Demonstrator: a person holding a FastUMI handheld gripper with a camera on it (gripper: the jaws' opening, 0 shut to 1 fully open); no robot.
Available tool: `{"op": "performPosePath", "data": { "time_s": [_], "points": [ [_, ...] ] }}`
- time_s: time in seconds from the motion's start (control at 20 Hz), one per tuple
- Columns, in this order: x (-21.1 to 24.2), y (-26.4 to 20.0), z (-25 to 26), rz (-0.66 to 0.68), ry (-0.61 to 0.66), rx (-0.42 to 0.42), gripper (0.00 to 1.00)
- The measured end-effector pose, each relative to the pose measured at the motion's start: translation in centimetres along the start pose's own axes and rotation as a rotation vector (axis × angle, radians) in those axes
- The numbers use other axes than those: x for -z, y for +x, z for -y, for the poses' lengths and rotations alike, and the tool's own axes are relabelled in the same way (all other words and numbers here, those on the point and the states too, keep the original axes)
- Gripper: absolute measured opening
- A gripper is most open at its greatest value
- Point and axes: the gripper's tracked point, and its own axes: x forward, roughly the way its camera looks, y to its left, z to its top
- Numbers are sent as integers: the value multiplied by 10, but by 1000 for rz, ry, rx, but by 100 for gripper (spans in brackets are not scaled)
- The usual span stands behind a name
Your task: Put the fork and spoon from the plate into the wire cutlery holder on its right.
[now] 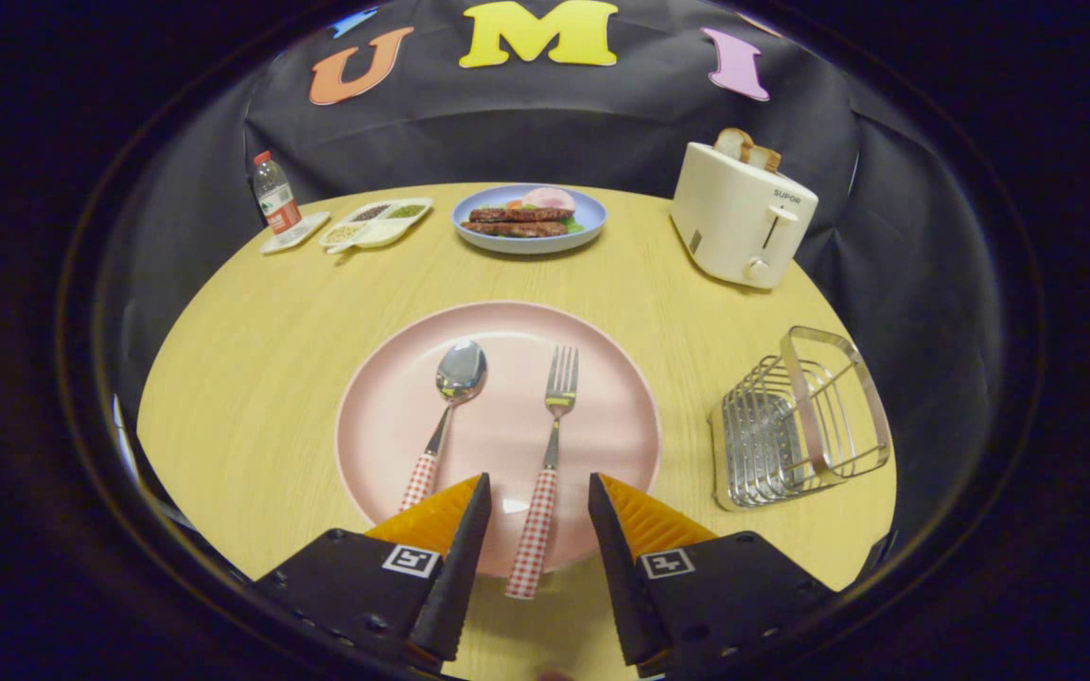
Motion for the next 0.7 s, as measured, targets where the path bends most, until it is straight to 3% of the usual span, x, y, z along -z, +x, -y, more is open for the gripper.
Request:
{"op": "performPosePath", "data": {
  "time_s": [0.1,0.2,0.35,0.7],
  "points": [
    [6,9,-1,-39,19,-2,38],
    [8,6,-1,-57,36,0,33],
    [9,4,0,-80,39,1,6],
    [-29,-57,15,-80,91,-62,6]
  ]
}}
